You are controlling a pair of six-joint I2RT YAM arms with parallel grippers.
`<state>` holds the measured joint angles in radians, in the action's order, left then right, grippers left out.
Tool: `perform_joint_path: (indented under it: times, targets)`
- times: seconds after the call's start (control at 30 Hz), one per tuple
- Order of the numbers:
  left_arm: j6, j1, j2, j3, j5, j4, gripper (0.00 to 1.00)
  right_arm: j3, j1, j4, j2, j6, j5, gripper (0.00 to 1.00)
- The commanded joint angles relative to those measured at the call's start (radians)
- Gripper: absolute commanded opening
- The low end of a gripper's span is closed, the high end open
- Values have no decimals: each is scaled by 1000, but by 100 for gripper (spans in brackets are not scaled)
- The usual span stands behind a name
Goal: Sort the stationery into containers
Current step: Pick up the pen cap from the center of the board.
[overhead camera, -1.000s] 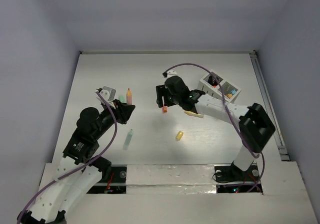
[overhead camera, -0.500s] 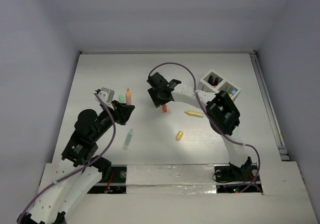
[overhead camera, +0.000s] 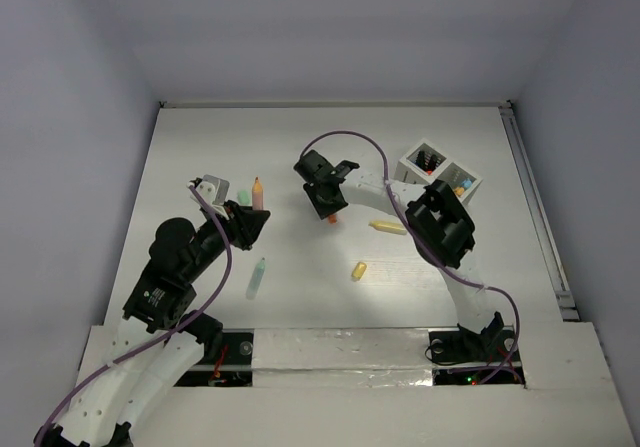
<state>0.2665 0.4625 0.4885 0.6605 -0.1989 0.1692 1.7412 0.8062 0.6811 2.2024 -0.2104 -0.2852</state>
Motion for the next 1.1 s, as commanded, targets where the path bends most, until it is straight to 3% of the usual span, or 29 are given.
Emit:
perform_joint_path:
  times: [0.0,0.2,0.4,0.5,0.63,0.7,0.87,1.07]
  targets:
    - [-13,-5,-1,7,-11,-37,0,-6,2,3,2,-6,-6,39]
    - [-12,-5,5,5,-13,-37,0,-43,-7,-43,-29,-23,4,17]
    - [-7,-5,13,4,-37,-43,0,-144,-16,-179,-199,-44,4,4]
    - [5,-5,18,1,-66,-56,0,-225,-25,-349,-355,-63,56,2]
    - [39,-15,22,-7,-125,-94,0,-434,-64,-712,-553,-133,293,0]
    - [48,-15,27,-12,-149,-105,0,-486,-82,-817,-634,-182,389,0]
    - [102,-15,41,-27,-226,-190,0,-608,-111,-1149,-736,-371,586,0]
    - [180,-15,59,-48,-352,-321,0,-669,-111,-1523,-744,-593,745,0]
